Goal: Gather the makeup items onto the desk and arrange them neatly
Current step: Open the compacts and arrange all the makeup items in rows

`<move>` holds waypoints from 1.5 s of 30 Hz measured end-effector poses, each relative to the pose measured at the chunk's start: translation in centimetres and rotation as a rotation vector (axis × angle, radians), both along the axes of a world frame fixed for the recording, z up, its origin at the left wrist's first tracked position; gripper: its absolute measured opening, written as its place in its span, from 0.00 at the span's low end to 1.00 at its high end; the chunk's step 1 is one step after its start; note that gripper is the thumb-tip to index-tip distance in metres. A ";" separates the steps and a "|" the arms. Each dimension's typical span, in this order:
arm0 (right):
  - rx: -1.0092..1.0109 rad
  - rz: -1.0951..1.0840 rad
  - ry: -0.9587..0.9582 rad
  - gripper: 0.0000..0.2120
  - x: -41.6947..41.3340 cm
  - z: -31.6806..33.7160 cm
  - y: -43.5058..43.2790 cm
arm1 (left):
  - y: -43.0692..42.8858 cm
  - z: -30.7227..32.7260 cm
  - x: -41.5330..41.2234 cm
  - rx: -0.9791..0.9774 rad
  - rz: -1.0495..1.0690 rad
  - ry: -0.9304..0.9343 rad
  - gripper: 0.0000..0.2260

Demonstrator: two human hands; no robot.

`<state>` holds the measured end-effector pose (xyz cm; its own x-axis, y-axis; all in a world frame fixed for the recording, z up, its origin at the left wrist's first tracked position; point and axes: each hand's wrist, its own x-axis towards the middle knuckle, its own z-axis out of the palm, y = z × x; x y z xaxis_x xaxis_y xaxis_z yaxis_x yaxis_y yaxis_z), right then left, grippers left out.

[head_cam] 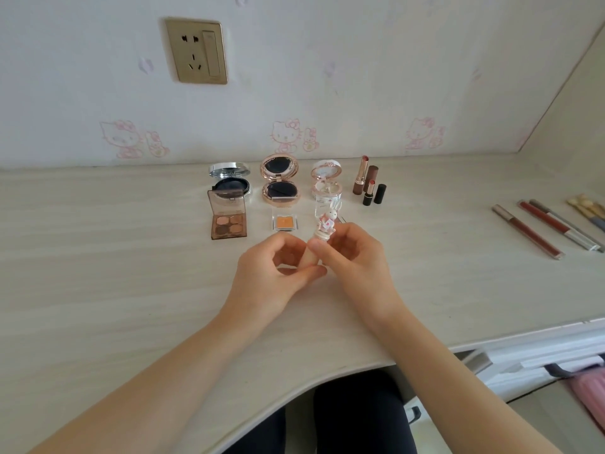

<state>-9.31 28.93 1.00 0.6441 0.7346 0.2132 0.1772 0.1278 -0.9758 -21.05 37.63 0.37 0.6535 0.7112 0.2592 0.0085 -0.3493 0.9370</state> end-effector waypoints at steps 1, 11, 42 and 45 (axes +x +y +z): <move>0.005 -0.008 0.009 0.09 0.0 -0.1 0.0 | -0.1 -0.1 0.0 0.007 0.011 -0.004 0.10; 0.003 0.054 -0.074 0.02 0.3 -0.2 -0.7 | 0.2 0.1 -0.2 -0.073 -0.053 0.019 0.06; 0.057 0.028 -0.037 0.18 0.1 -0.1 -0.9 | -0.2 -0.1 -0.3 0.134 0.000 0.079 0.04; 0.048 -0.009 -0.022 0.13 0.2 -0.1 -0.8 | -0.2 -0.3 -0.4 0.169 -0.003 0.090 0.07</move>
